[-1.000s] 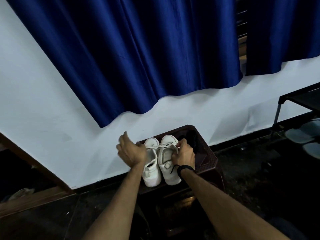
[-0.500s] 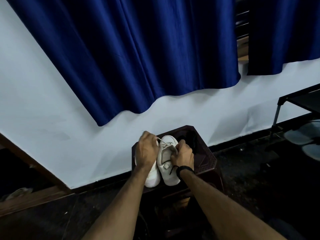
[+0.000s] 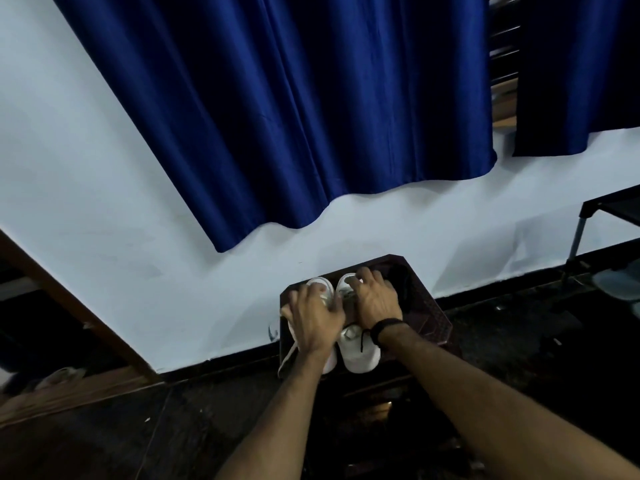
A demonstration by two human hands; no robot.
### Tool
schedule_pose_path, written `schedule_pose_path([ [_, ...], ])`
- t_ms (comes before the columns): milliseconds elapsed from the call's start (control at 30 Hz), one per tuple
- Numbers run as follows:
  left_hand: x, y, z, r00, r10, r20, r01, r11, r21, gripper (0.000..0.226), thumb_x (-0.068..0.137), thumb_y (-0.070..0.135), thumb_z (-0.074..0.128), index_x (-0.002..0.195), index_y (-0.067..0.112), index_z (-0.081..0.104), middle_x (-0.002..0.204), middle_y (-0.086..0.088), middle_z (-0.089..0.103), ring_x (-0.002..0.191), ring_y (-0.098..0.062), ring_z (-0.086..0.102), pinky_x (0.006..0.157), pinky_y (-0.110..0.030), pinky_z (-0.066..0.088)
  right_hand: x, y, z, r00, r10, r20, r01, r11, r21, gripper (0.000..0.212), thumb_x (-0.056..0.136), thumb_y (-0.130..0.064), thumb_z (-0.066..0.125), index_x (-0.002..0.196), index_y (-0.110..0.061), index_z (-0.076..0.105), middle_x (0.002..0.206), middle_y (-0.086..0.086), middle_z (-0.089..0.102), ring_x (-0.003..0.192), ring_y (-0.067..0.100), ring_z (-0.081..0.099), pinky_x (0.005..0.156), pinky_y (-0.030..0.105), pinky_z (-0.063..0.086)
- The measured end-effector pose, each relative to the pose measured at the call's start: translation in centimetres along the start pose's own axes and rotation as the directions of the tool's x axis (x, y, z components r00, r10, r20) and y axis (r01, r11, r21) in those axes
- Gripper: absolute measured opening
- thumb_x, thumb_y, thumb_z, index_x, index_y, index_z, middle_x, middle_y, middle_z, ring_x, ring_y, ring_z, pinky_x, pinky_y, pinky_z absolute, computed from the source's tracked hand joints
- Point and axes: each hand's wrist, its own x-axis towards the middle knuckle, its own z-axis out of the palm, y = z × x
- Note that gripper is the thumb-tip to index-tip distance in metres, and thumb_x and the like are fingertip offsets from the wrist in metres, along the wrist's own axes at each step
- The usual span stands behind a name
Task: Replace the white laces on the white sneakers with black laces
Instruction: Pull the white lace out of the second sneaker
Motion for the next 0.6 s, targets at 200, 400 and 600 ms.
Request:
schedule_pose_path([
  [200, -0.9, 0.2, 1.9, 0.989, 0.133, -0.063, -0.128, 0.989, 0.078, 0.007, 0.077, 0.026, 0.060, 0.072, 0.023, 0.064, 0.074, 0.004, 0.066, 0.085, -0.022, 0.057, 0.082, -0.045, 0.035, 3.3, 0.3, -1.4, 0.951, -0.202, 0.233, 0.230, 0.968, -0.099, 0.027, 0.094, -0.027, 0.047, 0.108, -0.018, 0.068, 0.111, 0.010, 0.066, 0.106, 0.030, 0.059, 0.088, 0.035, 0.043],
  [400, -1.2, 0.9, 1.9, 0.996, -0.018, -0.085, 0.021, 0.999, 0.034, 0.013, 0.071, 0.019, 0.075, 0.077, 0.025, 0.065, 0.078, 0.005, 0.068, 0.086, -0.021, 0.060, 0.081, -0.042, 0.032, 3.5, 2.5, -2.1, 0.916, 0.395, 0.072, -0.390, 0.833, 0.393, 0.020, 0.080, -0.018, 0.060, 0.094, -0.021, 0.074, 0.099, 0.012, 0.071, 0.095, 0.033, 0.066, 0.077, 0.033, 0.053],
  [600, -1.3, 1.1, 1.8, 0.993, -0.020, -0.114, 0.028, 0.997, 0.066, 0.015, 0.070, 0.016, 0.076, 0.076, 0.024, 0.064, 0.076, 0.005, 0.067, 0.084, -0.022, 0.060, 0.079, -0.040, 0.029, 3.4, 3.7, -1.9, 0.937, 0.325, 0.128, -0.345, 0.801, 0.490, 0.029, 0.068, -0.018, 0.062, 0.096, -0.022, 0.069, 0.100, 0.002, 0.070, 0.099, 0.027, 0.062, 0.080, 0.027, 0.049],
])
